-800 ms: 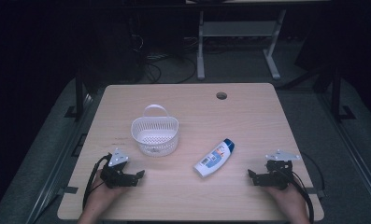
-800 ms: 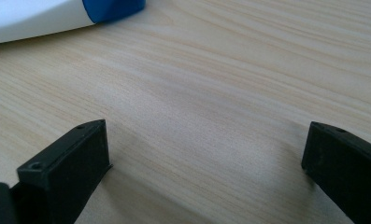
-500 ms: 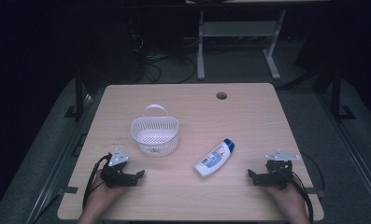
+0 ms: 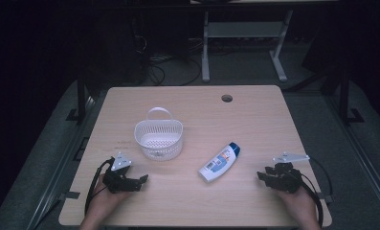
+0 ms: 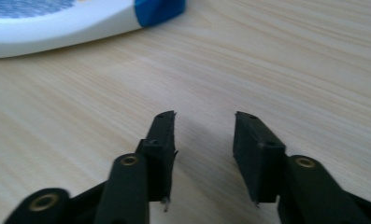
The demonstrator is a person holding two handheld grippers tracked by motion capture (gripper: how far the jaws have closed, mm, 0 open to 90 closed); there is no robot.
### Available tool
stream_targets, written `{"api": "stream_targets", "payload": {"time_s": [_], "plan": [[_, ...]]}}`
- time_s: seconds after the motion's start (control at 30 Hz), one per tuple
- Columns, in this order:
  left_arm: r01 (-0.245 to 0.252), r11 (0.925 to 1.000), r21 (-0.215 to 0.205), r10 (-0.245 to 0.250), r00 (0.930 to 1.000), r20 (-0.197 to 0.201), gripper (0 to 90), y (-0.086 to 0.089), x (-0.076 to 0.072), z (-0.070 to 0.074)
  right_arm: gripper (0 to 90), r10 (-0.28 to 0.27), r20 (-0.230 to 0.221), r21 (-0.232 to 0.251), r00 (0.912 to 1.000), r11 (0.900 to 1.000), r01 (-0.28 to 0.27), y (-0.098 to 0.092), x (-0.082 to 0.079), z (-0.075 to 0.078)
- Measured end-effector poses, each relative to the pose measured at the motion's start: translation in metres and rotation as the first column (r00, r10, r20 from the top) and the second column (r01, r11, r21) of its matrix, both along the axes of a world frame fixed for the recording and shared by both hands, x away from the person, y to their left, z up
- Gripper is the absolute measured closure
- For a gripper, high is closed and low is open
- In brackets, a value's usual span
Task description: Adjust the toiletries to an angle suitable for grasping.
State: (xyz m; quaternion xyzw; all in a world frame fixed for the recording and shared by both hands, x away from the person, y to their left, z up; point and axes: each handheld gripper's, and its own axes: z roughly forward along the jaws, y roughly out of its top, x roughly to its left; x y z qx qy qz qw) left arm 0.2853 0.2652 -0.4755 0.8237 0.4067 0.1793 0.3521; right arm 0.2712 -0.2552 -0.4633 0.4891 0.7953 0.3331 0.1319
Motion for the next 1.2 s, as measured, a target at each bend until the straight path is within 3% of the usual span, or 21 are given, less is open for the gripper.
{"api": "stream_targets", "payload": {"time_s": [0.1, 0.13, 0.2, 0.4, 0.6, 1.07, 1.2], "plan": [[0.0, 1.0, 0.0, 0.0, 1.0, 0.0, 12.9, 0.0, 0.0, 0.0, 65.3, 0.02, -0.001, 0.011, 0.9998, 1.0, -0.02, 0.001, -0.001, 0.004], [-0.002, 1.0, 0.0, 0.002, 1.0, 0.001, 12.9, 0.0, 0.0, 0.0, 72.0, 0.036, -0.016, 0.023, 0.9992, 0.999, -0.036, 0.003, -0.002, 0.007], [-0.004, 1.0, -0.002, 0.004, 1.0, 0.0, 12.9, 0.0, 0.0, 0.0, 75.1, 0.057, -0.025, 0.034, 0.9981, 0.998, -0.056, 0.004, -0.002, 0.01], [-0.003, 1.0, -0.002, 0.003, 1.0, 0.0, 12.9, 0.0, 0.0, 0.0, 89.1, 0.114, -0.073, 0.024, 0.9908, 0.993, -0.112, 0.012, 0.0, 0.018], [-0.004, 1.0, -0.002, 0.004, 1.0, 0.0, 12.9, 0.0, 0.0, 0.0, 89.6, 0.14, -0.098, 0.033, 0.9852, 0.99, -0.138, 0.015, 0.008, 0.025], [-0.003, 1.0, -0.002, 0.003, 1.0, 0.0, 12.9, 0.0, 0.0, 0.0, 89.5, 0.173, -0.054, 0.058, 0.9834, 0.984, -0.17, 0.035, 0.026, 0.039], [-0.004, 1.0, -0.003, 0.004, 1.0, 0.0, 12.9, 0.0, 0.0, 0.0, 89.6, 0.187, -0.059, 0.077, 0.9807, 0.98, -0.182, 0.043, 0.031, 0.039]]}}
